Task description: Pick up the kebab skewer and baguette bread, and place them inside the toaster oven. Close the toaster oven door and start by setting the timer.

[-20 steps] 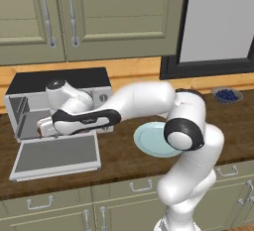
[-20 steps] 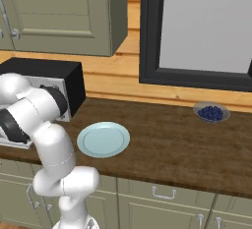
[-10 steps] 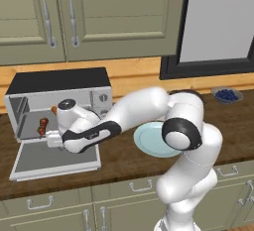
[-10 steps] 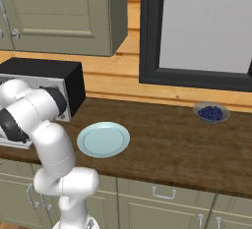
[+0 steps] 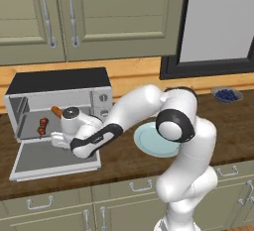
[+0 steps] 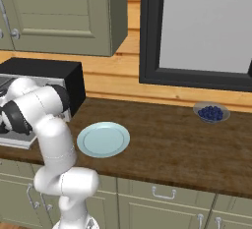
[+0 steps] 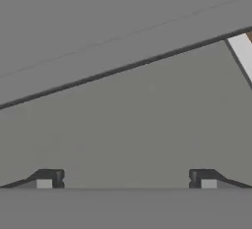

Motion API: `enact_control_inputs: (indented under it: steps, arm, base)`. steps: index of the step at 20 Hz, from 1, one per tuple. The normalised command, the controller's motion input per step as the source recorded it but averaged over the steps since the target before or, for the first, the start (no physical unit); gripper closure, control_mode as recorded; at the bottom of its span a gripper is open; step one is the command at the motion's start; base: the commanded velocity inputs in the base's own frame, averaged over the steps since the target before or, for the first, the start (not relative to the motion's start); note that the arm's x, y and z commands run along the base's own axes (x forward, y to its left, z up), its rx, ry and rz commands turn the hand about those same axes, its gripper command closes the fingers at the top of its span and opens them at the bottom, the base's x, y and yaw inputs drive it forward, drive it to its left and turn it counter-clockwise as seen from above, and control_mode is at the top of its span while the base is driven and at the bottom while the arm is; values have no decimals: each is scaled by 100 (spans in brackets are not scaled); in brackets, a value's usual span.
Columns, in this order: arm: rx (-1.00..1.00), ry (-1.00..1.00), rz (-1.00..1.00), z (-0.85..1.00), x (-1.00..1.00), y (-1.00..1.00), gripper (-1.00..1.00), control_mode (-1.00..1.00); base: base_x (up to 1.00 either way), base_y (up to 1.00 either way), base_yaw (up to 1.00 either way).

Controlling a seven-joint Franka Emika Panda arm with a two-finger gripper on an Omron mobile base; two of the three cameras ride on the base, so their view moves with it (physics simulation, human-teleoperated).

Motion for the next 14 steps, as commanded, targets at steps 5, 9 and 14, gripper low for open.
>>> enact_control_inputs:
  steps: [5, 9, 14]
  arm:
    - [2, 0, -18, -5, 46, 0, -100, -100]
    - [0, 0, -17, -1, 50, 2, -100, -100]
    - [0, 0, -15, 0, 54, 0, -100, -100]
  base:
    - [0, 0, 0]
    - [0, 0, 0]
    - [0, 0, 0]
